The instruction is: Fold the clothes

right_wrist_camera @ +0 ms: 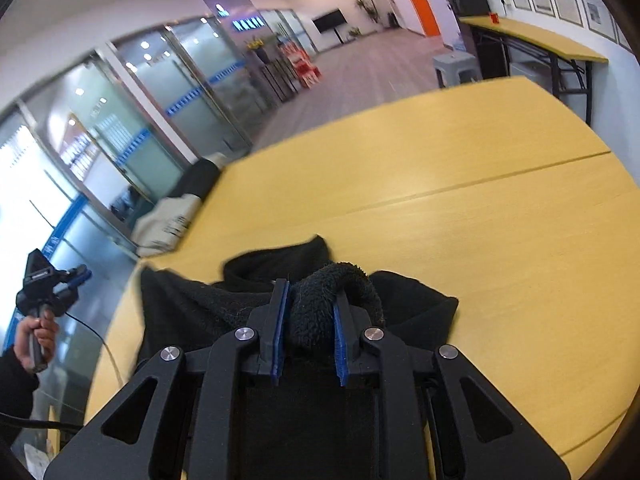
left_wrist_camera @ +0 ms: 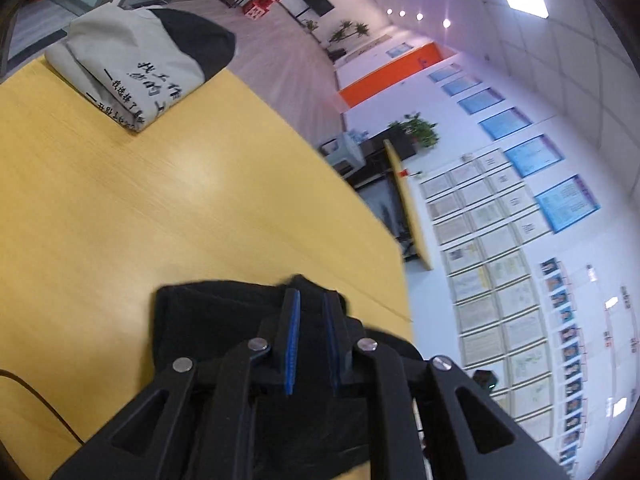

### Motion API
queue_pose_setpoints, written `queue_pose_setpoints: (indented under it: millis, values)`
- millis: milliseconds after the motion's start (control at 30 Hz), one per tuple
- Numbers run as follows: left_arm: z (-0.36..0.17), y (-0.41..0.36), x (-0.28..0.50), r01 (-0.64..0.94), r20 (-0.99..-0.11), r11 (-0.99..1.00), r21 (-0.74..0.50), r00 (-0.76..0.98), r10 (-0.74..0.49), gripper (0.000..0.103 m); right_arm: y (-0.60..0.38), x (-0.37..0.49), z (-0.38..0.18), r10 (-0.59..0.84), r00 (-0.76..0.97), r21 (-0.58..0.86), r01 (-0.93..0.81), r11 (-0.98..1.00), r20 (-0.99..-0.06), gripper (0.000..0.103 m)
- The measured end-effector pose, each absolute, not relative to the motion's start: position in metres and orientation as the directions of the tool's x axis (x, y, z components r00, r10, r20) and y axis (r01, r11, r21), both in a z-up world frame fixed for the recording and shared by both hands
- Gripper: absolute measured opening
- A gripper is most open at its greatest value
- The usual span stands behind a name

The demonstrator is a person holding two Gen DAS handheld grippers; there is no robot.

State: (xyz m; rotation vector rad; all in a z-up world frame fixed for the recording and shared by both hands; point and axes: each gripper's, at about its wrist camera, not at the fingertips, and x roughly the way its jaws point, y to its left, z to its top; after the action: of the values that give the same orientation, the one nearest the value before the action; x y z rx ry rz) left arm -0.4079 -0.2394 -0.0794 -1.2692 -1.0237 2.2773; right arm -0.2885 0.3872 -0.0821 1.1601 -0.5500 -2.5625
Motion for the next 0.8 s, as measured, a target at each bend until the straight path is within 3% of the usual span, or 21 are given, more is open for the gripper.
queue_pose_setpoints:
  millis: [200, 300, 333, 367, 400, 467, 633, 733, 800]
  values:
    - [-0.155, -0.248, -0.417, 0.072, -0.717, -0.770, -0.634, -0.428, 0.550, 0.012, 0.400, -0.342, -0.156, -0.373, -0.552, 0.456, -0.016, -0.890, -0.746, 0.027]
    - [-0.179, -0.242, -0.421, 0.027, -0.770, -0.816, -0.577, -0.350, 0.533, 0.015, 0.405, -0.344, -0.161, -0.390, -0.527, 0.465, -0.010, -0.885, -0.755, 0.043]
    - [-0.184, -0.239, -0.421, 0.001, -0.780, -0.828, -0.561, -0.334, 0.529, 0.021, 0.405, -0.341, -0.156, -0.390, -0.528, 0.446, 0.022, -0.895, -0.755, 0.053]
    - [-0.187, -0.235, -0.422, -0.028, -0.790, -0.838, -0.545, -0.318, 0.524, 0.031, 0.403, -0.338, -0.151, -0.373, -0.535, 0.415, 0.044, -0.909, -0.758, 0.085]
    - [-0.192, -0.231, -0.424, -0.055, -0.796, -0.845, -0.532, -0.306, 0.522, 0.039, 0.402, -0.334, -0.144, -0.332, -0.552, 0.359, 0.062, -0.931, -0.765, 0.100]
    - [-0.201, -0.221, -0.430, -0.108, -0.808, -0.855, -0.508, -0.285, 0.516, 0.059, 0.407, -0.322, -0.126, -0.285, -0.596, 0.270, 0.117, -0.956, -0.750, 0.103]
    - [-0.215, -0.205, -0.444, -0.165, -0.817, -0.854, -0.493, -0.249, 0.520, 0.061, 0.418, -0.335, -0.133, -0.267, -0.570, 0.208, 0.168, -0.964, -0.777, 0.103]
    - [-0.219, -0.203, -0.445, -0.143, -0.818, -0.852, -0.503, -0.241, 0.523, 0.061, 0.423, -0.367, -0.167, -0.335, -0.469, 0.301, 0.149, -0.942, -0.817, 0.102]
    - [-0.219, -0.203, -0.444, -0.124, -0.817, -0.853, -0.508, -0.244, 0.522, 0.055, 0.426, -0.385, -0.186, -0.379, -0.429, 0.364, 0.120, -0.924, -0.820, 0.090]
